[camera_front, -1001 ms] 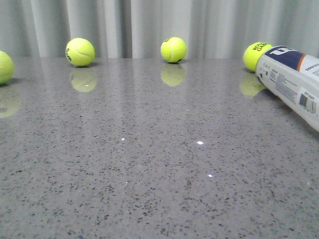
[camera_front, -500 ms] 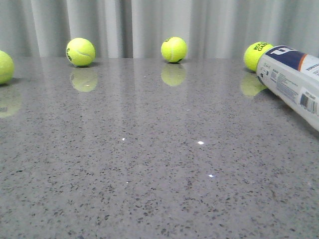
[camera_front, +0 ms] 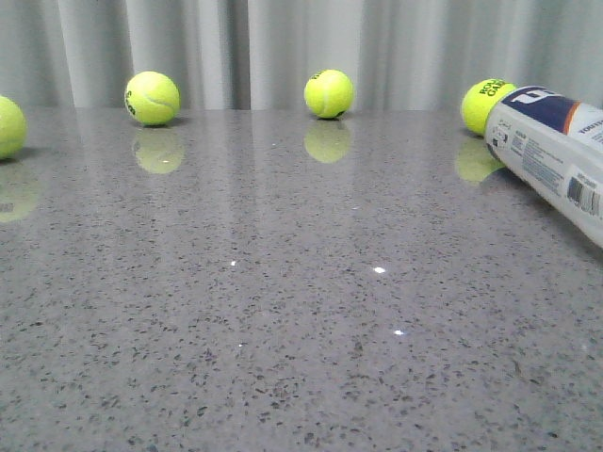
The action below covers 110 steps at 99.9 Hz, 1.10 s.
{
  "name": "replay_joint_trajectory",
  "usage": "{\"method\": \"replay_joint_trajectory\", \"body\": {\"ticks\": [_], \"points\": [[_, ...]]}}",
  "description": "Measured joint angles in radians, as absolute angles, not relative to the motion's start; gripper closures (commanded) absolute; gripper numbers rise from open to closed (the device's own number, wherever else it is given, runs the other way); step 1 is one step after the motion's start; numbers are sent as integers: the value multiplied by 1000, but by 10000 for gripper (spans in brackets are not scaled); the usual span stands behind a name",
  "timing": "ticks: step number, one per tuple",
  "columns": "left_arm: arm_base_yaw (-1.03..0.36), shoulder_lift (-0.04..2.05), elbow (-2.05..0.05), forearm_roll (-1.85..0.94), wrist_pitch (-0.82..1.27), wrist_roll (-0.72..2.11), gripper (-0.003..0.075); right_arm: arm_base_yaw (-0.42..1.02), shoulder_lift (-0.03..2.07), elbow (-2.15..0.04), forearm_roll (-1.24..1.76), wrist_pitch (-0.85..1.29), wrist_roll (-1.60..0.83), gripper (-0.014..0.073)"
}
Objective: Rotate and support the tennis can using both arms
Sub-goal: 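Lower the right gripper onto the lying Wilson can and grasp it, then lift the can with the right gripper and set it down lying sideways, centered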
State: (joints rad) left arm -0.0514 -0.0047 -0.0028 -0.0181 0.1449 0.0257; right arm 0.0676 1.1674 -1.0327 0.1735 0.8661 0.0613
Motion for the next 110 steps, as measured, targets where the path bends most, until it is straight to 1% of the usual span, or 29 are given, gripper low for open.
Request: {"method": "replay_joint_trajectory", "body": {"ticks": [29, 52, 59, 71, 78, 82, 95, 110], "points": [[-51, -5, -3, -18, 145, 26, 741, 68, 1427, -1156, 241, 949, 60, -42], [-51, -5, -3, -18, 145, 26, 741, 68, 1537, -1170, 244, 952, 57, -36], [-51, -5, -3, -18, 145, 26, 741, 68, 1546, -1170, 244, 952, 57, 26], [-51, -5, -3, -18, 145, 26, 741, 69, 1546, -1170, 244, 952, 57, 214], [-51, -5, -3, -18, 145, 26, 741, 69, 1546, -1170, 244, 953, 57, 281], [-51, -5, -3, -18, 145, 26, 741, 69, 1546, -1174, 244, 957, 57, 295], [-51, -5, -3, -18, 145, 26, 741, 72, 1546, -1207, 244, 990, 51, 294], [-51, -5, -3, -18, 145, 26, 741, 108, 1546, -1311, 244, 1058, -12, 294]]}}
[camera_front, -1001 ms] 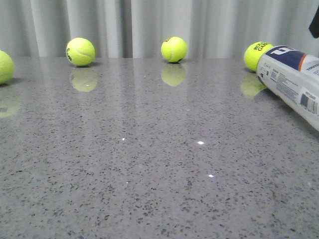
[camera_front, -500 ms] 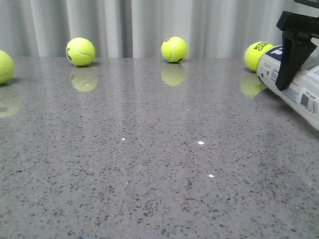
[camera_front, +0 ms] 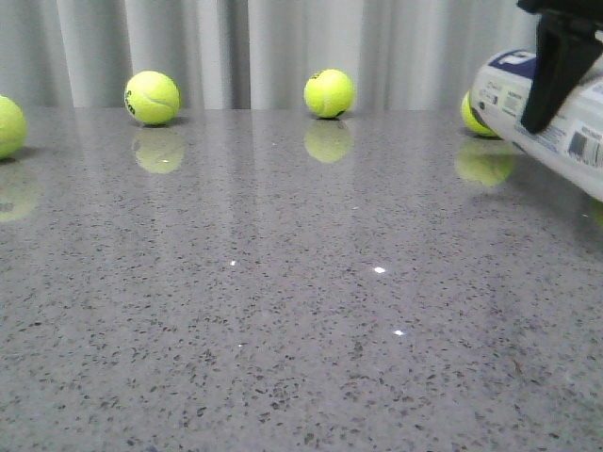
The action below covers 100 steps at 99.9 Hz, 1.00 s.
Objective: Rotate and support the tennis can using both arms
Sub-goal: 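Lift the can with the right gripper and set it down lying sideways, centered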
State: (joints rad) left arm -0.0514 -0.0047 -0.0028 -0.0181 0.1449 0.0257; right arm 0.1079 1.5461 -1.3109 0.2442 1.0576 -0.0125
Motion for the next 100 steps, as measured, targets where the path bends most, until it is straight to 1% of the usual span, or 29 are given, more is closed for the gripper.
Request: {"method": "replay_joint_trajectory", "body": {"ticks": [26, 36, 52, 76, 90, 100], "points": [[-51, -5, -3, -18, 145, 26, 741, 258, 1594, -1498, 244, 1151, -202, 294], [-51, -5, -3, -18, 145, 26, 741, 321, 1640, -1547, 244, 1178, -324, 294], [-51, -5, -3, -18, 145, 26, 741, 402, 1696, -1569, 244, 1184, -591, 294], [-51, -5, -3, -18, 145, 26, 741, 472, 1746, -1572, 244, 1193, -961, 294], [-51, -5, -3, -18, 145, 26, 741, 484, 1783, -1576, 244, 1211, -1070, 294], [-51, -5, -3, -18, 145, 26, 741, 484, 1808, -1576, 244, 1215, -1102, 294]]}}
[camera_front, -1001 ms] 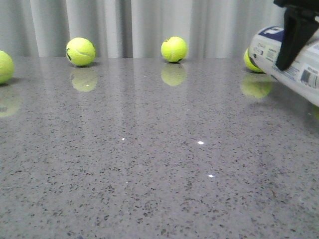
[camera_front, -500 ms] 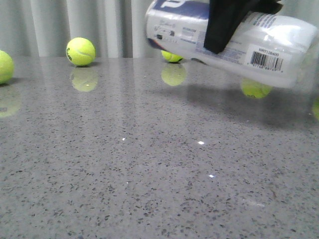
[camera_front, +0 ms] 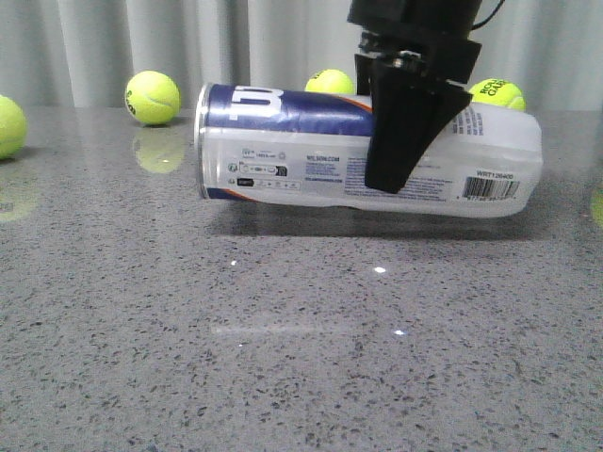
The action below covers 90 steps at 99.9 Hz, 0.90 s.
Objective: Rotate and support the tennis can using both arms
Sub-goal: 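Lift the can with the right gripper and set it down lying sideways, centered, then open the right gripper and withdraw it upward from the can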
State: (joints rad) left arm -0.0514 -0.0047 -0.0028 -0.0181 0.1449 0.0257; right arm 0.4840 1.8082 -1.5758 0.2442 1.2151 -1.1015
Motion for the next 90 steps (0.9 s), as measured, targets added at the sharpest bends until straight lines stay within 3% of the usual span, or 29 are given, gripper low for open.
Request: {"method": "replay_joint_trajectory", "body": {"ticks": [28, 56, 90], "points": [[-51, -5, -3, -18, 145, 26, 741, 485, 1845, -1582, 247, 1223, -1112, 279], [-51, -5, -3, -18, 145, 26, 741, 485, 1849, -1586, 245, 1225, -1112, -77], [-51, -5, -3, -18, 145, 26, 741, 486, 1873, -1586, 226, 1225, -1112, -59]]}}
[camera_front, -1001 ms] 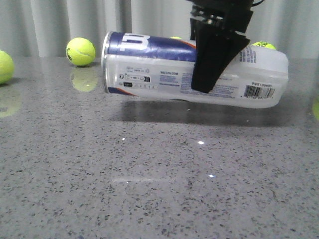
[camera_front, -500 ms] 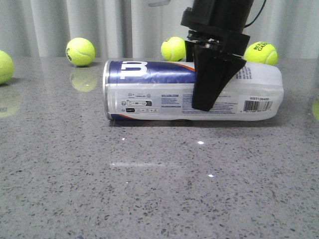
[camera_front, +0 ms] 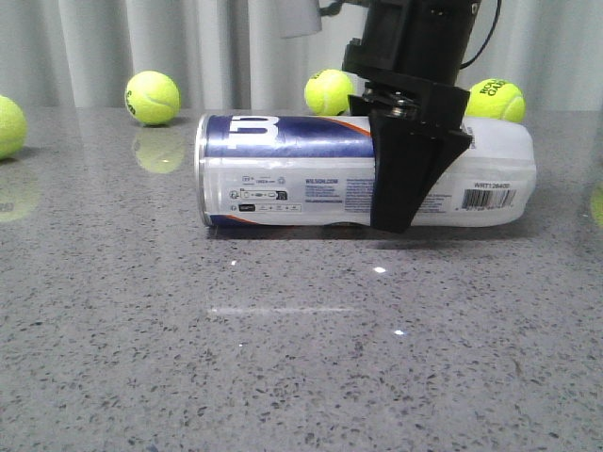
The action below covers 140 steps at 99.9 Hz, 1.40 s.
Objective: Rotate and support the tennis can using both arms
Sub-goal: 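Open the right gripper and withdraw it upward from the can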
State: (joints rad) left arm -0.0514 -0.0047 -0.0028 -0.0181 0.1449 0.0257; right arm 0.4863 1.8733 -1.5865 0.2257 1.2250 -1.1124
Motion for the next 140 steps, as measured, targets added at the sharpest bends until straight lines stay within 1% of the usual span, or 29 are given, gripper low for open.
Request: {"method": "replay_joint_trajectory", "body": {"ticks": [15, 34, 38, 43, 47, 50, 54, 55, 57, 58, 59, 62, 64, 65, 67, 72, 91, 110, 122, 140], "points": [[-51, -5, -3, -18, 145, 26, 741, 486, 1859, -1586, 226, 1225, -1112, -59], [-51, -5, -3, -18, 145, 26, 741, 486, 1783, -1586, 223, 1225, -1112, -57], [-51, -5, -3, -18, 145, 26, 741, 486, 1760, -1586, 222, 1225, -1112, -46], [-51, -5, -3, -18, 145, 26, 741, 486, 1732, -1586, 221, 1225, -1112, -13], [-51, -5, -3, -18, 145, 26, 741, 486, 1708, -1586, 216, 1227, -1109, 47], [-51, -5, -3, -18, 145, 26, 741, 486, 1693, -1586, 214, 1227, -1102, 110], [-51, -5, -3, -18, 145, 26, 741, 486, 1670, -1586, 213, 1227, -1082, 235], [-51, -5, -3, -18, 145, 26, 741, 486, 1667, -1586, 213, 1229, -1077, 281], [-51, -5, -3, -18, 145, 26, 741, 486, 1657, -1586, 210, 1229, -1062, 330], [-51, -5, -3, -18, 145, 26, 741, 486, 1650, -1586, 210, 1229, -1057, 379], [-51, -5, -3, -18, 145, 26, 741, 486, 1647, -1586, 210, 1229, -1045, 403], [-51, -5, -3, -18, 145, 26, 741, 486, 1632, -1586, 208, 1231, -1019, 522], [-51, -5, -3, -18, 145, 26, 741, 486, 1626, -1586, 208, 1231, -998, 568], [-51, -5, -3, -18, 145, 26, 741, 486, 1621, -1586, 208, 1231, -992, 611], [-51, -5, -3, -18, 145, 26, 741, 486, 1614, -1586, 208, 1233, -972, 669], [-51, -5, -3, -18, 145, 26, 741, 486, 1598, -1586, 208, 1233, -929, 653], [-51, -5, -3, -18, 145, 26, 741, 486, 1566, -1586, 206, 1237, -733, 655], [-51, -5, -3, -18, 145, 26, 741, 462, 1531, -1579, 206, 1239, -334, 655], [-51, -5, -3, -18, 145, 26, 741, 434, 1471, -1524, 202, 1239, -113, 655], [-51, -5, -3, -18, 145, 26, 741, 427, 1317, -1365, 167, 1119, 42, 655]]}}
